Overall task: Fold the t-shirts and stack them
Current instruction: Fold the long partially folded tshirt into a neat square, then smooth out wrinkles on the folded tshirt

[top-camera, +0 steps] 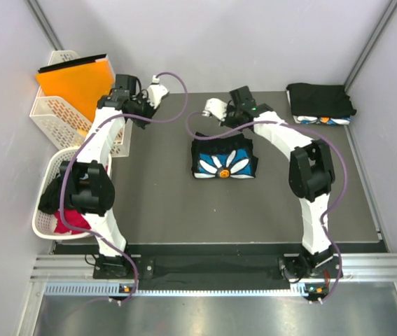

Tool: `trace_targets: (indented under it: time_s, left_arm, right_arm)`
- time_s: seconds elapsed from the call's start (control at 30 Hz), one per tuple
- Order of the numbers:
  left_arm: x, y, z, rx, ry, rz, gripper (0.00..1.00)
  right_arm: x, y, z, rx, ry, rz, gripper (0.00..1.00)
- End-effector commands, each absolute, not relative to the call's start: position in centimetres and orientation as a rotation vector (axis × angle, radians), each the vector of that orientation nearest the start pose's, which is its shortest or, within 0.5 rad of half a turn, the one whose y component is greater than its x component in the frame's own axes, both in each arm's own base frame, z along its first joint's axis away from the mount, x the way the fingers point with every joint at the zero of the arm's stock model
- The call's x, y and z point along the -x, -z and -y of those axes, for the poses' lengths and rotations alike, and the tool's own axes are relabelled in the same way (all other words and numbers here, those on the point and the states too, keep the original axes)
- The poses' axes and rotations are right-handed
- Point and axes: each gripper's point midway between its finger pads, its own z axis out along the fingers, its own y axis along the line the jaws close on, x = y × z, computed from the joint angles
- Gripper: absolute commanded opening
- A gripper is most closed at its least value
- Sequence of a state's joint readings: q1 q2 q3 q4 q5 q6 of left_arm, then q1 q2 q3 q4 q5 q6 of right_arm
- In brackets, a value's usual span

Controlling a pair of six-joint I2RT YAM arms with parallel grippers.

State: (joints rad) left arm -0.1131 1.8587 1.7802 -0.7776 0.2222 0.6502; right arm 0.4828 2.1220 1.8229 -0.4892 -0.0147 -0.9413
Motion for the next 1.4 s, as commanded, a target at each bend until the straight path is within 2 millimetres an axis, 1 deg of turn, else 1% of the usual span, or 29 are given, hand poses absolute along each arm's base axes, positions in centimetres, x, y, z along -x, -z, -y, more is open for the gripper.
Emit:
trace_targets:
  time_s: [0.0, 0.03, 0.07, 0.1, 0.13, 0.17, 0.2, 0.23, 0.27, 0.3, 0.33, 0.37, 0.4, 0.43, 0.47, 0.5, 0.57, 0.6, 0.67, 0.7, 0.73, 0.8, 0.83, 0.9, 1.03, 1.1, 1.17, 1.3, 1.37]
  left_arm:
    - [-45.6, -25.5, 13.0, -1.060, 0.357, -1.952, 0.00]
    - [-44.8, -25.7, 14.4, -1.081, 0.452, -1.912, 0.00]
    - [-44.2, -25.7, 15.5, -1.094, 0.498, -1.894, 0.00]
    - [-43.9, -25.4, 16.3, -1.093, 0.528, -1.892, 0.00]
    - [-43.6, -24.3, 16.9, -1.105, 0.549, -1.901, 0.00]
    - [-42.9, -23.6, 18.4, -1.139, 0.572, -1.899, 0.00]
    - [-42.8, -22.5, 18.9, -1.161, 0.583, -1.911, 0.00]
    - [-42.5, -21.5, 19.5, -1.175, 0.602, -1.927, 0.04]
    - [-42.2, -20.8, 20.6, -1.198, 0.629, -1.921, 0.10]
    - [-42.2, -19.5, 21.1, -1.198, 0.664, -1.949, 0.27]
    - [-42.2, -19.1, 21.6, -1.208, 0.686, -1.949, 0.37]
    - [-42.3, -18.6, 22.1, -1.212, 0.707, -1.949, 0.41]
    - [-42.5, -17.5, 22.6, -1.195, 0.745, -1.976, 0.47]
    - [-42.8, -17.1, 23.0, -1.190, 0.753, -1.982, 0.48]
    - [-42.7, -16.6, 23.6, -1.197, 0.760, -1.988, 0.49]
    - [-43.0, -15.3, 23.8, -1.204, 0.762, -2.011, 0.49]
    - [-43.7, -14.9, 24.5, -1.216, 0.754, -2.004, 0.49]
    - [-44.1, -14.0, 24.6, -1.218, 0.756, -2.017, 0.49]
    - [-45.5, -14.2, 24.6, -1.217, 0.707, -2.008, 0.50]
    - [-46.2, -13.4, 24.4, -1.220, 0.681, -2.021, 0.50]
    - [-47.3, -14.1, 24.4, -1.215, 0.636, -2.002, 0.50]
    - [-48.3, -14.2, 24.5, -1.210, 0.612, -1.995, 0.50]
    - [-48.9, -15.1, 24.7, -1.207, 0.602, -1.970, 0.50]
    - [-49.2, -15.8, 25.1, -1.198, 0.608, -1.954, 0.52]
    - [-48.7, -17.0, 25.2, -1.206, 0.611, -1.945, 0.52]
    - [-48.4, -17.4, 25.2, -1.217, 0.613, -1.934, 0.53]
    - [-48.3, -17.4, 25.2, -1.222, 0.612, -1.930, 0.55]
    - [-48.3, -15.7, 25.4, -1.240, 0.644, -1.966, 0.56]
    - [-48.2, -15.4, 25.4, -1.234, 0.685, -1.979, 0.56]
  right_arm:
    - [-50.3, -17.5, -21.6, 1.233, -0.163, -1.942, 0.00]
    - [-50.3, -18.3, -20.1, 1.167, -0.229, -1.965, 0.00]
    - [-49.0, -18.4, -20.4, 1.158, -0.369, -1.979, 0.00]
    - [-48.8, -18.9, -20.0, 1.110, -0.432, -2.004, 0.03]
    - [-48.7, -18.6, -18.8, 1.079, -0.483, -2.038, 0.21]
    - [-48.0, -18.7, -18.9, 1.075, -0.573, -2.039, 0.32]
    - [-47.2, -18.4, -18.5, 1.075, -0.620, -2.071, 0.37]
    - [-46.9, -18.0, -18.0, 1.066, -0.649, -2.085, 0.45]
    - [-46.8, -18.0, -17.5, 1.045, -0.689, -2.088, 0.49]
    - [-46.4, -17.7, -17.1, 1.050, -0.716, -2.097, 0.52]
    - [-46.2, -17.2, -16.7, 1.048, -0.748, -2.113, 0.54]
    - [-45.7, -17.3, -17.0, 1.056, -0.793, -2.105, 0.54]
    - [-45.2, -17.3, -17.0, 1.074, -0.823, -2.109, 0.55]
    - [-44.9, -16.8, -17.1, 1.078, -0.853, -2.122, 0.55]
    - [-44.6, -16.8, -17.5, 1.080, -0.894, -2.115, 0.56]
    - [-44.1, -16.8, -17.7, 1.096, -0.923, -2.111, 0.56]
    - [-43.7, -16.2, -18.1, 1.093, -0.987, -2.122, 0.57]
    - [-43.8, -16.0, -18.3, 1.101, -1.006, -2.117, 0.57]
    - [-43.5, -16.1, -18.6, 1.111, -1.037, -2.108, 0.58]
    - [-43.5, -16.1, -18.6, 1.110, -1.043, -2.106, 0.58]
    - [-43.6, -15.9, -18.5, 1.106, -1.042, -2.107, 0.58]
    - [-43.6, -15.6, -18.5, 1.101, -1.043, -2.113, 0.58]
    - [-43.5, -15.6, -18.6, 1.106, -1.042, -2.112, 0.58]
    - [-43.5, -15.3, -18.4, 1.106, -1.031, -2.115, 0.58]
    - [-43.6, -14.8, -18.2, 1.107, -1.010, -2.128, 0.58]
    - [-43.9, -15.2, -18.3, 1.103, -1.003, -2.119, 0.58]
    - [-44.2, -15.3, -18.3, 1.100, -0.997, -2.112, 0.58]
    - [-44.6, -15.4, -18.4, 1.094, -0.983, -2.117, 0.58]
    - [-44.6, -15.4, -18.4, 1.096, -0.976, -2.121, 0.58]
